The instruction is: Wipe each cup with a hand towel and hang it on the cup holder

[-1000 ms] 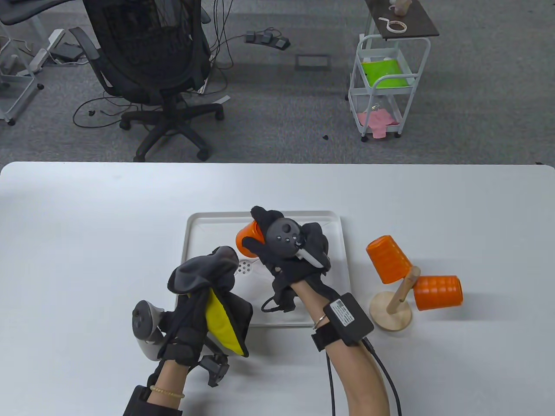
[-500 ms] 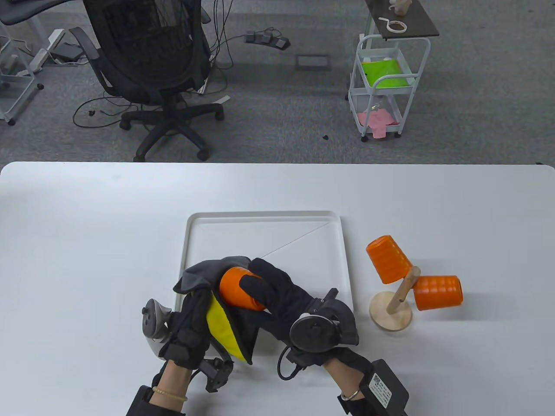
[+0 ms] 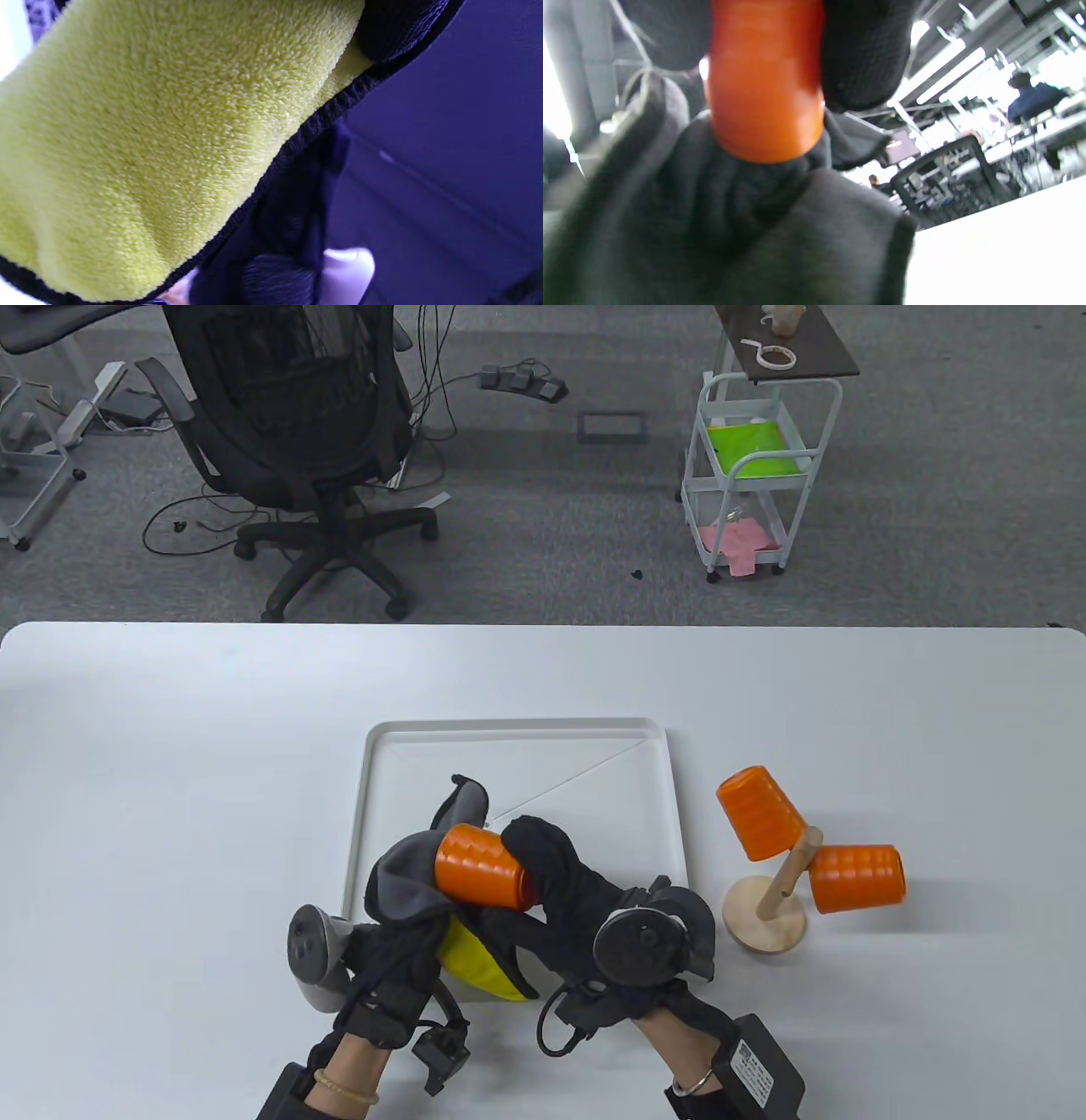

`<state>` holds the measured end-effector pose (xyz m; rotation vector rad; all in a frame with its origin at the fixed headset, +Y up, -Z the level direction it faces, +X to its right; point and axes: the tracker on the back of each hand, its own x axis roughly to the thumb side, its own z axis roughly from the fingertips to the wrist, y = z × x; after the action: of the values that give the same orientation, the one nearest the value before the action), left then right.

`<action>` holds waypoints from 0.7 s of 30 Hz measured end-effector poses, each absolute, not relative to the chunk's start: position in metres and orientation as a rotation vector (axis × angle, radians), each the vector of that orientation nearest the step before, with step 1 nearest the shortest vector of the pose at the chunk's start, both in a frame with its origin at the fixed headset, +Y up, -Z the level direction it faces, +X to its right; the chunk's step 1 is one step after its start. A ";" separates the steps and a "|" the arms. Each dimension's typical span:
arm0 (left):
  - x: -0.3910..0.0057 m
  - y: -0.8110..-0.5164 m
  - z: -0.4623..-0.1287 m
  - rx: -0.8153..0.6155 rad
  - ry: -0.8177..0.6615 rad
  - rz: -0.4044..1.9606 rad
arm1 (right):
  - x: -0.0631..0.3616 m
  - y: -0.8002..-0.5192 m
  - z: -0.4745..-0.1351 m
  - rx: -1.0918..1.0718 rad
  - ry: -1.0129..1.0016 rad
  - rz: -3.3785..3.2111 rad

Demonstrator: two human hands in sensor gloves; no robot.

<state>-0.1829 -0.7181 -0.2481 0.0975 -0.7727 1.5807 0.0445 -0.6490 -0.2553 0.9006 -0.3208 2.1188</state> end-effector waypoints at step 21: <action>-0.168 -0.713 -0.245 0.043 -0.855 1.286 | 0.047 -0.684 -0.279 0.814 0.224 1.887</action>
<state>-0.1675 -0.7126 -0.2448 0.0426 -0.8549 1.2858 0.0473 -0.6837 -0.2789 0.8144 0.2243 1.8873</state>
